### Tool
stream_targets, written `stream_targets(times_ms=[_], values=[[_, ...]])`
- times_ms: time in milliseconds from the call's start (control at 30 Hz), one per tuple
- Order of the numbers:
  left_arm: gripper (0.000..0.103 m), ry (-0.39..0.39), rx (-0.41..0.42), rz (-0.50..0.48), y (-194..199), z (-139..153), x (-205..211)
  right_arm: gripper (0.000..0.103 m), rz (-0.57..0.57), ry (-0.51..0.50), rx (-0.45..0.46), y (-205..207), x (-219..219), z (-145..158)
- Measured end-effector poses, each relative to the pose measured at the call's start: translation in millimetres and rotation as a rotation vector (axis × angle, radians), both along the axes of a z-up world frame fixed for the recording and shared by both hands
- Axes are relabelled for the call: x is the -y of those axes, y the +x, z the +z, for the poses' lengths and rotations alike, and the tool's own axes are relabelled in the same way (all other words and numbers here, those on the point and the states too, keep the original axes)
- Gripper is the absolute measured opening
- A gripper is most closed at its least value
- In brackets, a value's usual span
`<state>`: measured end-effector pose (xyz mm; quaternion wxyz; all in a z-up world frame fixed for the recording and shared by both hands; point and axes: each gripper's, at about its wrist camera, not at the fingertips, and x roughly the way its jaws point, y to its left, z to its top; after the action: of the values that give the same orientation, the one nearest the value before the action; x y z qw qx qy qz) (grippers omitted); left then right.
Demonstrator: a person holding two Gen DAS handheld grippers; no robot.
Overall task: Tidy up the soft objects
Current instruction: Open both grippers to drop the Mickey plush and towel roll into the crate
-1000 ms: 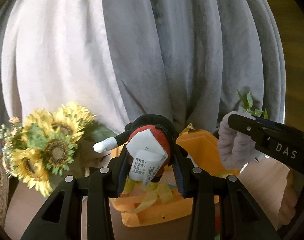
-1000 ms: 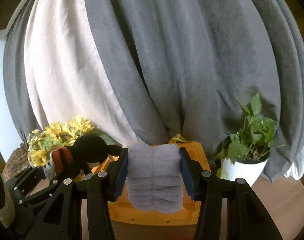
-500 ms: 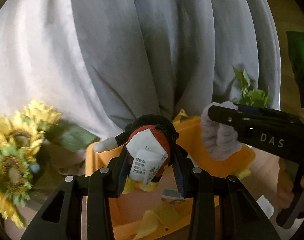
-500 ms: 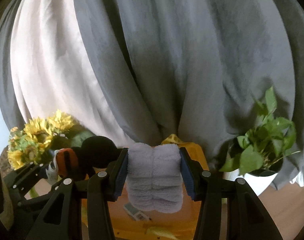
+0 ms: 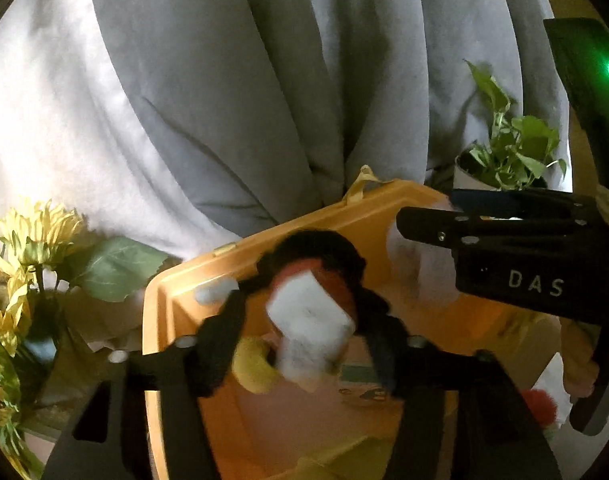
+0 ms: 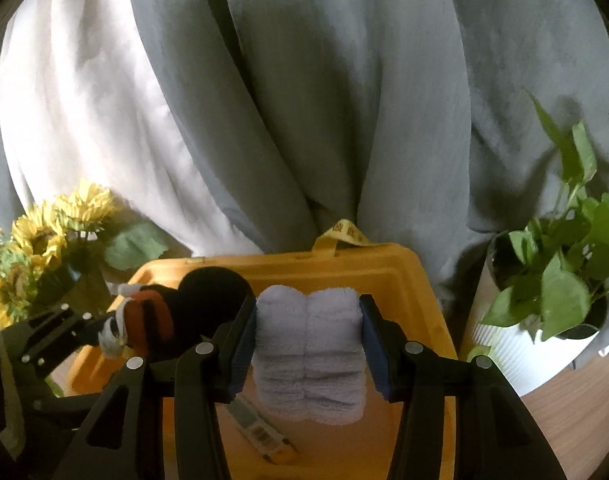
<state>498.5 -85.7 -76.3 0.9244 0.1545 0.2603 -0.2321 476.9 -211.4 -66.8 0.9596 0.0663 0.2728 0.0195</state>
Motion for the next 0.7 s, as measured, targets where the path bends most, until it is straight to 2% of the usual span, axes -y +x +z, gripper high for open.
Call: stream_targets(times_ms=[33,100,333,700], values=[[0.063,-0.003,-0.001,0.006,0,0,0,0.066,-0.007,0.001,-0.002,1,1,0],[0.068,-0.005,0.0,0.024,1,0,-3,0.076,-0.029,0.004,0.009,-1,3,-1],[0.075,-0.072,-0.002,0.123,-9,11,-16,0.076,-0.058,-0.006,0.019,-11,6,6],[0.075,-0.132,0.005,0.225,-52,33,-27,0.076,-0.083,0.014,0.038,-47,13,22]])
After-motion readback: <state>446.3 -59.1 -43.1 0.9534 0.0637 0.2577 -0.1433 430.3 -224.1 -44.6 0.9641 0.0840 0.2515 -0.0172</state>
